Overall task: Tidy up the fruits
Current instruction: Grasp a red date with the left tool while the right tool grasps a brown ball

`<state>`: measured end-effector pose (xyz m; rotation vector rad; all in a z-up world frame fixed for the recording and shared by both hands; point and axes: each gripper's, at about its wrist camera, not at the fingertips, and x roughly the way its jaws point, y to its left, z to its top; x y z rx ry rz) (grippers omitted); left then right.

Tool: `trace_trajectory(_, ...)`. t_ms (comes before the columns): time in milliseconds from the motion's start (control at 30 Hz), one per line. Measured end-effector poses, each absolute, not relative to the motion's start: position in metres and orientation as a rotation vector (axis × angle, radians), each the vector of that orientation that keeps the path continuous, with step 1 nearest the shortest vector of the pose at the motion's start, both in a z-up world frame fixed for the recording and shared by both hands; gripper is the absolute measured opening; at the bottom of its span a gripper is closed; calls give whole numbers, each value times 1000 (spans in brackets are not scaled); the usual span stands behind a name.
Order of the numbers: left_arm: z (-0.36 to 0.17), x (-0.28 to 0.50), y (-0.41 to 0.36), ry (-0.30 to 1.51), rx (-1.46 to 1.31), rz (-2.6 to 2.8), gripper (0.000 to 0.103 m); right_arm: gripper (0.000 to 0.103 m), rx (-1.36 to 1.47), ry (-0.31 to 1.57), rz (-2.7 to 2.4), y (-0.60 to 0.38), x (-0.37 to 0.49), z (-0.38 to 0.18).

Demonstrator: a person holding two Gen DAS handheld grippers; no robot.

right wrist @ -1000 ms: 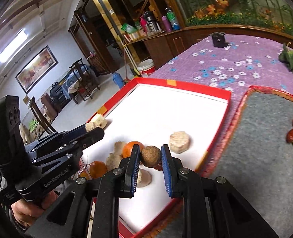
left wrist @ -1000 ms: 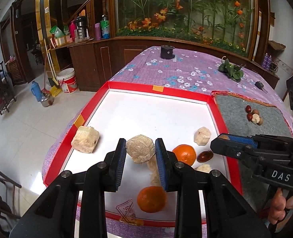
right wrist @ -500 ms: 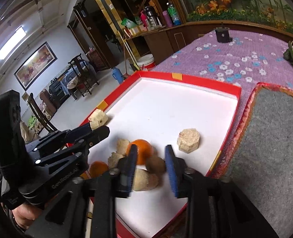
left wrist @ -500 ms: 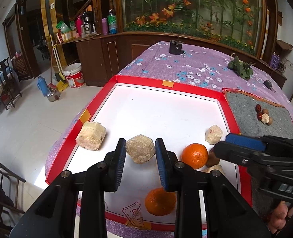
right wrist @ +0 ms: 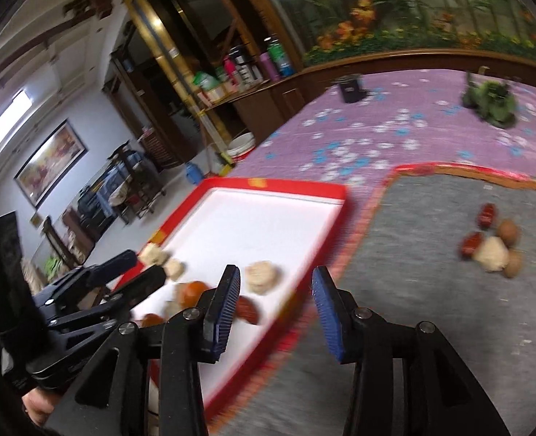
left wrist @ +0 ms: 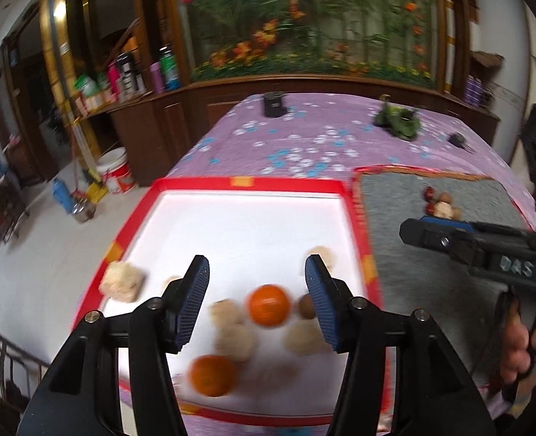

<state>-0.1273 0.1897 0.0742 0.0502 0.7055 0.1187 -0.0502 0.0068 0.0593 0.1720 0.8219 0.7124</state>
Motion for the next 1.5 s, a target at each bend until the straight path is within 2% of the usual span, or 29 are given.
trace_trajectory(133,82,-123,162,700,88,47,55,44,171,838,602,-44,-36,52)
trace_trajectory(233,86,-115,141,702,111,-8,65,44,135,896,483,-80,-18,40)
trace_trajectory(267,86,-112,132,705,125,-25,65,44,128,925,450,-91,-10,35)
trace_trajectory(567,82,-87,81,753,226,-136,65,39,-55,946,392,-90,21,17)
trace_trajectory(767,71,-70,67,814,275,-175,65,30,-89,930,408,-79,35,15)
trace_trajectory(833,69,-65,61,825,287,-186,65,24,-91,925,420,-77,36,16)
trace_trajectory(1300,29,-1,18,941,367,-226,64,24,151,959,510,-153,19,14)
trace_trajectory(1500,20,18,11,964,406,-220,55,25,212,965,534,-159,22,12)
